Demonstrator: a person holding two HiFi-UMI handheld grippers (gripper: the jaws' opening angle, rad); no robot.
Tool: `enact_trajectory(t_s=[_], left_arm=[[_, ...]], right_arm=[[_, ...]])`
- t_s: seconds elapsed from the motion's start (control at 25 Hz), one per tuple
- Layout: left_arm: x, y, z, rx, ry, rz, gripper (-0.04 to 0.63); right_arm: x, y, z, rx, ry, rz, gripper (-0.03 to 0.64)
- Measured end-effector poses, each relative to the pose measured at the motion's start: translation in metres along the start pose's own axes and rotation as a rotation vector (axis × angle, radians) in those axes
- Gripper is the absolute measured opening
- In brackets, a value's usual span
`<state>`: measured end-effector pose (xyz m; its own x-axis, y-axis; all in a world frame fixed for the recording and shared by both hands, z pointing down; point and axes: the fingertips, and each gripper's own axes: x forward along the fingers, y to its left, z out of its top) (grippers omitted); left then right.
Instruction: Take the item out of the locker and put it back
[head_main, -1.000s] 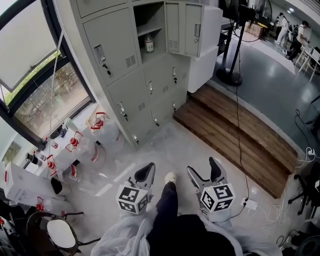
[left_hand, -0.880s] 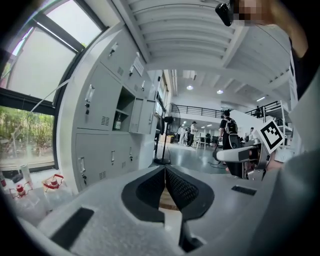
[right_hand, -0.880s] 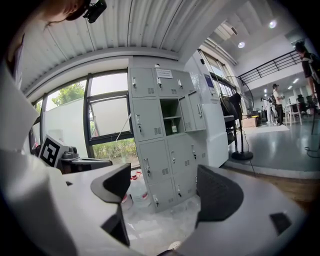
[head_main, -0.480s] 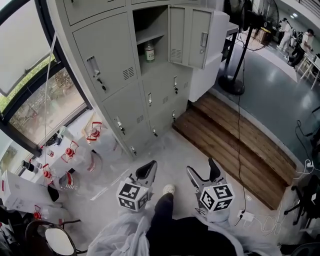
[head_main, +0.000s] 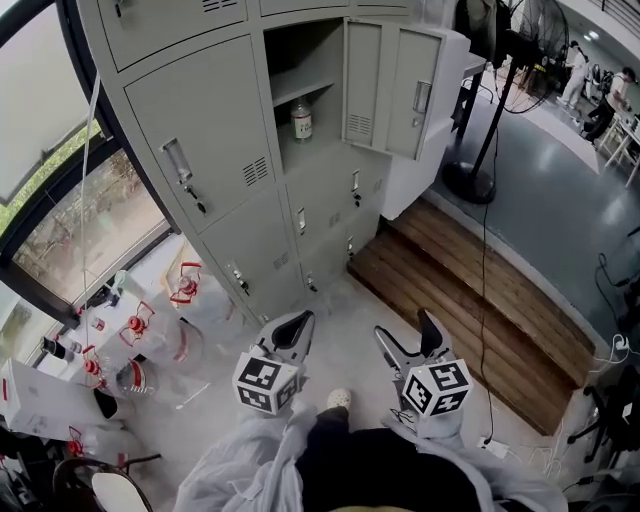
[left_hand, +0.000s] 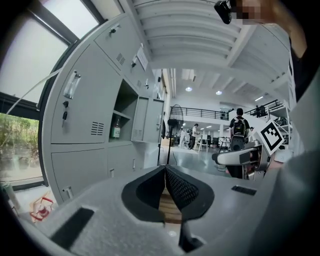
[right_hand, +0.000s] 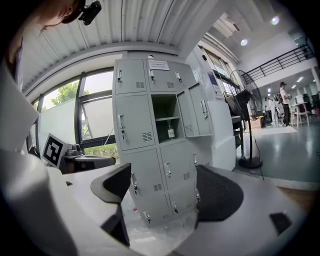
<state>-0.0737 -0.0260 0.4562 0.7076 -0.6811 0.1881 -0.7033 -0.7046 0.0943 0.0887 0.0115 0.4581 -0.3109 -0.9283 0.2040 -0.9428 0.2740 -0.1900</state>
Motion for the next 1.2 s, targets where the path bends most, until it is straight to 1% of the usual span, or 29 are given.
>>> enact_trajectory(t_s=[0.32, 0.44, 0.76, 1.04, 1.2], left_arm=[[0.045, 0.048, 0.017, 0.010, -0.025, 0.024, 0.009], [0.059, 0.059, 0.021, 0.018, -0.035, 0.021, 0.009], [0.067, 0.072, 0.012, 0.012, -0.012, 0.028, 0.009], [0.057, 0.076, -0.007, 0.002, 0.049, 0.038, 0.009], [0.066, 0.079, -0.008, -0.007, 0.046, 0.039, 0.009]], right_arm=[[0.056, -0.025, 0.020, -0.014, -0.031, 0.000, 0.394], [0.073, -0.033, 0.024, -0.015, -0.039, -0.003, 0.394], [0.094, -0.036, 0.016, 0.015, -0.015, 0.010, 0.394], [0.096, -0.033, 0.000, 0.046, 0.006, 0.009, 0.396], [0.103, -0.037, -0.006, 0.055, 0.025, 0.010, 0.394]])
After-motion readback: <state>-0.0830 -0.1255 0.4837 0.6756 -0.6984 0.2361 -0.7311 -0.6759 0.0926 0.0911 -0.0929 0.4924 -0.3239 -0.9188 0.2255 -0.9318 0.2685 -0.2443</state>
